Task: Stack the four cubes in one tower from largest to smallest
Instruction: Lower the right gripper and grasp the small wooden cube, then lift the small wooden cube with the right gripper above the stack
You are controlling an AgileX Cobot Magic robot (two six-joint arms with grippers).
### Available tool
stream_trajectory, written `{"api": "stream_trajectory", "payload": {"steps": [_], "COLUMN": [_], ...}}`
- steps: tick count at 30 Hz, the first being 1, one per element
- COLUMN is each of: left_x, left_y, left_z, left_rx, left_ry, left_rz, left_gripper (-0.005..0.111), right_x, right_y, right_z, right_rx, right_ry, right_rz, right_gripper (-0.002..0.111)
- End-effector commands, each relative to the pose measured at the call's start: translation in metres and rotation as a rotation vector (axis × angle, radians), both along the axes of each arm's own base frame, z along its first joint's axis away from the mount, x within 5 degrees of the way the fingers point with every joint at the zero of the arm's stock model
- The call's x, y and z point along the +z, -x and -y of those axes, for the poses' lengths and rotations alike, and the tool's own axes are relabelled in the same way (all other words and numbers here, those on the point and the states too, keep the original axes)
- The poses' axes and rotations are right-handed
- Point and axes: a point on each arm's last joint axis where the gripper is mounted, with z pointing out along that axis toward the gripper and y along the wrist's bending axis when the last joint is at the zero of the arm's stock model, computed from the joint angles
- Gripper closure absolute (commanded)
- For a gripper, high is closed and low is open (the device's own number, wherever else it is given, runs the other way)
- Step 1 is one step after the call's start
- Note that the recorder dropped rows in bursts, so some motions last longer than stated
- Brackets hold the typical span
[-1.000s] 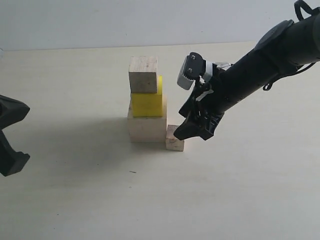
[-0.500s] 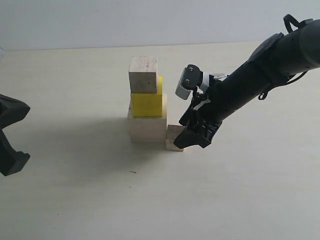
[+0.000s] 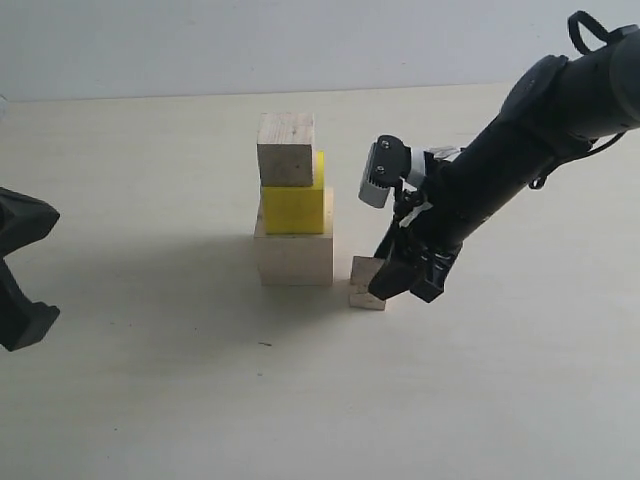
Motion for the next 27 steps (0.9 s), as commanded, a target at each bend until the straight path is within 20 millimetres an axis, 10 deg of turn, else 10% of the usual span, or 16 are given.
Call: {"api": "stream_trajectory", "payload": {"steps": [1, 27], "left_x": [0.0, 0.003], "left_y": [0.0, 0.0], "left_z": [0.0, 0.0], "left_rx": [-0.009, 0.009], "left_ry": [0.004, 0.027], "left_rz": [0.013, 0.01], "left_gripper": [0.107, 0.107], "right_x": [0.008, 0.192], "right_y": [0.003, 0.053], "right_z": [0.011, 0.015], "right_rx": [-0.036, -0.609], "right_ry": [0.117, -0.263], "right_rz": [-0.002, 0.156], "right_gripper": [0.108, 0.108]}}
